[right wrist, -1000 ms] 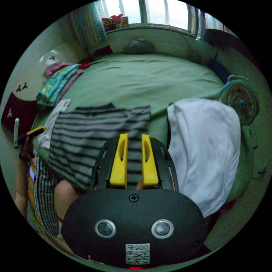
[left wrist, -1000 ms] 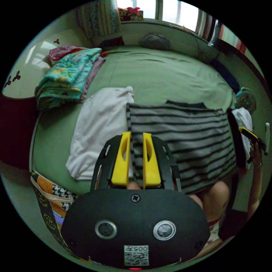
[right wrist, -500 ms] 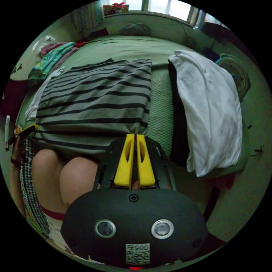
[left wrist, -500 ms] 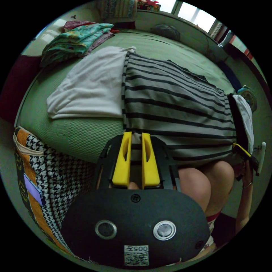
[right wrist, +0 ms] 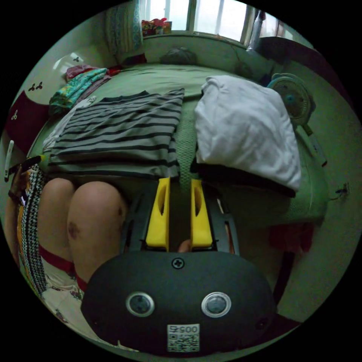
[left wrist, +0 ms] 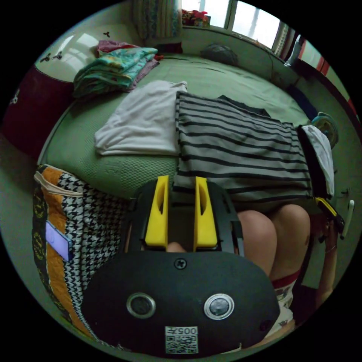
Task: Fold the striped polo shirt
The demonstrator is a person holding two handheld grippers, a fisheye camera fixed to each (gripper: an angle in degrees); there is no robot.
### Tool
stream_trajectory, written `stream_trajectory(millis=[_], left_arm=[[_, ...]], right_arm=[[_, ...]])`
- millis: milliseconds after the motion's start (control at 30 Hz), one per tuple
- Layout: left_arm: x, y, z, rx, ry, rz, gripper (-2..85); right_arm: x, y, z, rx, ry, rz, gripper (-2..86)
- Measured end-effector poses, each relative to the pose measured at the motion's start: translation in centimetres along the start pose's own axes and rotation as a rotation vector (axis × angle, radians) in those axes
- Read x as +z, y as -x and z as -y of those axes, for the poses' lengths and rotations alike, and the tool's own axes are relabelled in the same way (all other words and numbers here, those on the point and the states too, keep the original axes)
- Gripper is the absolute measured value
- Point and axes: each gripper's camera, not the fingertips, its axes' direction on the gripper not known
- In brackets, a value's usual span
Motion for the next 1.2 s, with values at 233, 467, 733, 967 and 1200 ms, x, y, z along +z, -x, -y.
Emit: stream_trajectory(millis=[233, 467, 733, 967, 1200], left_arm=[[-0.1, -9.8, 0.7, 0.140, -0.056, -0.082, 8.7], [1.0, -29.4, -1.5, 0.518, -0.033, -0.292, 10.0], [6.2, -46.2, -3.1, 0.702, 0.079, -0.371, 13.5], [11.5, -53.9, -2.9, 0.655, 0.178, -0.261, 13.7], [15.1, -55.3, -1.9, 0.544, 0.235, -0.251, 11.9]], right_arm=[[-0.5, -0.7, -1.8, 0.022, -0.022, 0.020, 7.5], [-1.1, -2.3, -3.2, 0.057, -0.052, 0.005, 7.2], [-2.6, -3.4, -6.5, 0.189, -0.058, 0.010, 7.0], [-1.6, -4.6, -7.0, 0.221, -0.012, 0.027, 6.8], [-1.4, -6.0, -4.2, 0.231, -0.027, 0.028, 6.0]])
